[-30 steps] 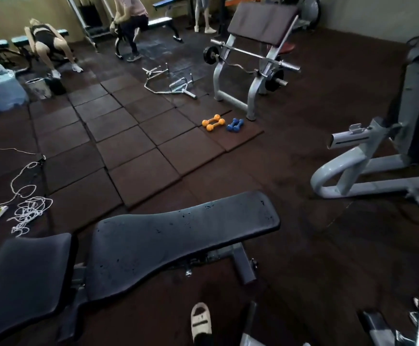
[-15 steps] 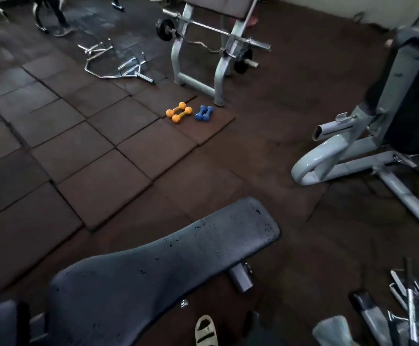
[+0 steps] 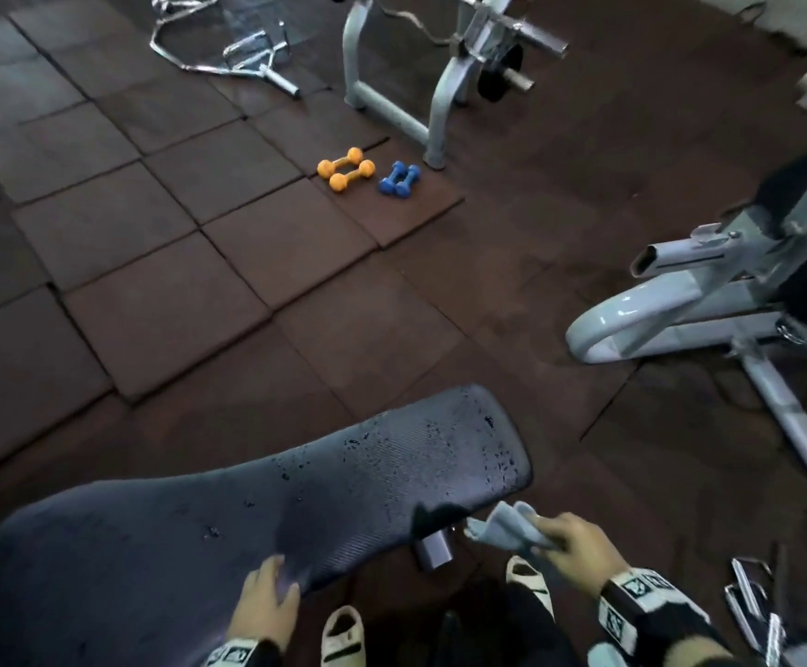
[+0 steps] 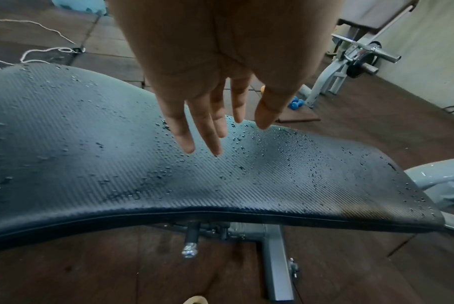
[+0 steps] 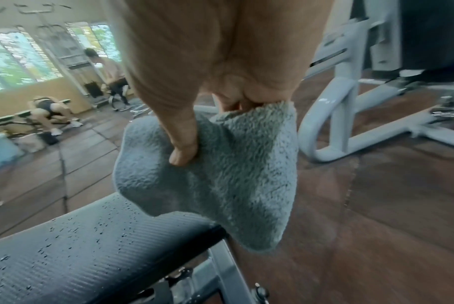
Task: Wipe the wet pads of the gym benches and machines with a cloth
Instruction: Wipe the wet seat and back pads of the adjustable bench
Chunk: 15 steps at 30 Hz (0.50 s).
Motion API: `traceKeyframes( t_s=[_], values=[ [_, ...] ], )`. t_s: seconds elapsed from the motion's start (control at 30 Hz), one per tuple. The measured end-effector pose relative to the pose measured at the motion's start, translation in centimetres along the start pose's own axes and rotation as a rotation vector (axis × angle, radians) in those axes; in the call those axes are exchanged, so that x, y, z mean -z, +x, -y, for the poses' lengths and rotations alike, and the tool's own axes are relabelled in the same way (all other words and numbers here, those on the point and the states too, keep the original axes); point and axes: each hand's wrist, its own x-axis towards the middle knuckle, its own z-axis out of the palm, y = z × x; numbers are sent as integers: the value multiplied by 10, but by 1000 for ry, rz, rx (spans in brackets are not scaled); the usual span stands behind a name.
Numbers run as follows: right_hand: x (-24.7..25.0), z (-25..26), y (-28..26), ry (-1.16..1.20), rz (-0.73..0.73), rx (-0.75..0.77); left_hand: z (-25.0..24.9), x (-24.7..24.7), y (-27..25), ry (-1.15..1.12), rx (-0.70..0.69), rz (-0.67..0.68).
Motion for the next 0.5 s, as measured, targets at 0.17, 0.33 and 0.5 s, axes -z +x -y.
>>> traceKeyframes(
  t_s=[0.17,0.33,0.5],
  values=[
    [7,-6,84,32,134,290,-23,-38,33,-68,-28,-66],
    [-20,-49,161,71,47,393,-38,-75,62,89,7,-297],
    [-44,-69,189,-163,-393,392,-53,-107,85,142,111,-351]
  ],
)
